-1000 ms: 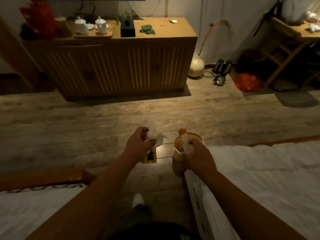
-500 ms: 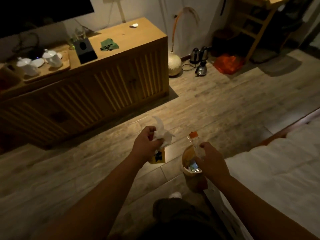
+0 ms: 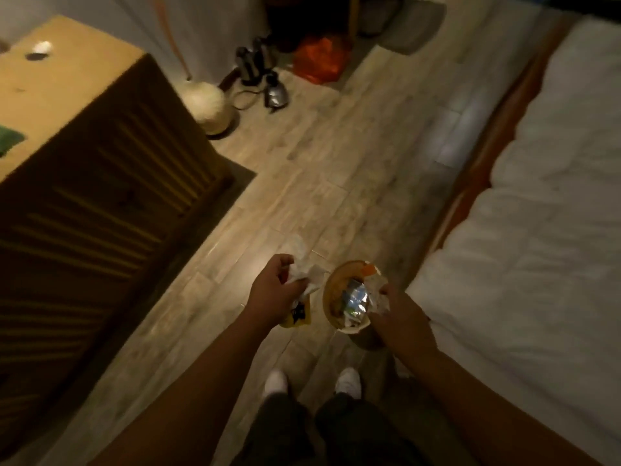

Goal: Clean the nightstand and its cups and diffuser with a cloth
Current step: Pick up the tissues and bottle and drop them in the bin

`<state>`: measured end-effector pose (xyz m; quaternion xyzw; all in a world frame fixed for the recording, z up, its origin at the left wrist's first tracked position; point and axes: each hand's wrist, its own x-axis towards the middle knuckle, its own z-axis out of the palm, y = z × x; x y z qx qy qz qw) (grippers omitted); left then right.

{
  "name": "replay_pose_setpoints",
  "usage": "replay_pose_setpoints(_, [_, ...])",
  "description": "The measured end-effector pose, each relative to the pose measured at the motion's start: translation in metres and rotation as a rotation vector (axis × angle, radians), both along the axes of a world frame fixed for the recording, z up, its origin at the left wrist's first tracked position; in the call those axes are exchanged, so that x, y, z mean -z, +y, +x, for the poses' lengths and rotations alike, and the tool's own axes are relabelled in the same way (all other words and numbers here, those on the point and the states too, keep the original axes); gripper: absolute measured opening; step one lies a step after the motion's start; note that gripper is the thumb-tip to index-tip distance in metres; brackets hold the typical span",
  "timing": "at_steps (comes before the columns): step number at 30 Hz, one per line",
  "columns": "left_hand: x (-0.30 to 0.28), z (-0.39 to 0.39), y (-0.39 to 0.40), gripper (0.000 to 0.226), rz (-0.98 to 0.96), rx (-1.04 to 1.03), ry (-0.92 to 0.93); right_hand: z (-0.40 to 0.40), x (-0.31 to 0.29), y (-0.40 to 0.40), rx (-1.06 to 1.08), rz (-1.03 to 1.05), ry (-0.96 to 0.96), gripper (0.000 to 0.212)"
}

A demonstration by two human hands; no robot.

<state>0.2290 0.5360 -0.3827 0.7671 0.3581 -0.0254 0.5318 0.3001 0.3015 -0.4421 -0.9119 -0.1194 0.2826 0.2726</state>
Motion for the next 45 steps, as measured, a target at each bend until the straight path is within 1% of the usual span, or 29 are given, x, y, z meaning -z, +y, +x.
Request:
replay_pose_setpoints(3, [0.040, 0.032, 0.001, 0.031, -0.025, 0.111, 0.026, -0.001, 0.030, 0.003, 0.179, 0.054, 0.024, 0.047])
replay_pose_setpoints(6, [0.099, 0.062, 0.005, 0.032, -0.059, 0.204, 0.062, 0.002, 0.075, 0.013, 0.394, 0.119, 0.083, 0.039])
replay_pose_setpoints(8, [0.140, 0.075, 0.006, 0.034, -0.095, 0.244, 0.067, 0.004, 0.105, 0.022, 0.496, 0.179, 0.100, 0.033])
replay_pose_setpoints(11, [0.218, 0.092, 0.001, 0.037, -0.134, 0.314, 0.086, 0.010, 0.167, 0.040, 0.642, 0.180, 0.072, 0.038])
replay_pose_setpoints(14, [0.293, 0.100, -0.005, 0.038, -0.159, 0.353, 0.100, 0.019, 0.229, 0.057, 0.766, 0.191, 0.108, 0.041])
replay_pose_setpoints(18, [0.377, 0.105, -0.006, 0.037, -0.160, 0.399, 0.119, 0.028, 0.310, 0.071, 0.775, 0.121, 0.089, 0.046])
replay_pose_setpoints(22, [0.440, 0.108, -0.005, 0.041, -0.162, 0.465, 0.123, 0.035, 0.373, 0.075, 0.788, 0.118, 0.126, 0.050])
replay_pose_setpoints(26, [0.471, 0.114, -0.009, 0.049, -0.178, 0.566, 0.109, 0.038, 0.404, 0.077, 0.751, 0.103, 0.127, 0.049])
replay_pose_setpoints(28, [0.480, 0.118, -0.013, 0.057, -0.163, 0.619, 0.101, 0.039, 0.410, 0.076, 0.726, 0.088, 0.127, 0.048])
replay_pose_setpoints(31, [0.492, 0.126, -0.016, 0.062, -0.162, 0.656, 0.115, 0.041, 0.417, 0.071, 0.674, 0.091, 0.110, 0.048])
replay_pose_setpoints(34, [0.495, 0.133, -0.018, 0.071, -0.165, 0.687, 0.160, 0.043, 0.420, 0.068, 0.639, 0.076, 0.122, 0.052])
replay_pose_setpoints(36, [0.495, 0.133, -0.020, 0.075, -0.182, 0.736, 0.152, 0.042, 0.420, 0.066, 0.640, 0.066, 0.137, 0.053])
replay_pose_setpoints(38, [0.492, 0.130, -0.021, 0.078, -0.158, 0.796, 0.146, 0.040, 0.419, 0.063, 0.639, 0.064, 0.142, 0.054])
replay_pose_setpoints(41, [0.491, 0.125, -0.017, 0.074, -0.152, 0.815, 0.122, 0.036, 0.419, 0.059, 0.636, 0.023, 0.160, 0.059])
replay_pose_setpoints(45, [0.478, 0.118, -0.014, 0.056, -0.109, 0.800, 0.112, 0.031, 0.405, 0.057, 0.687, -0.005, 0.163, 0.065])
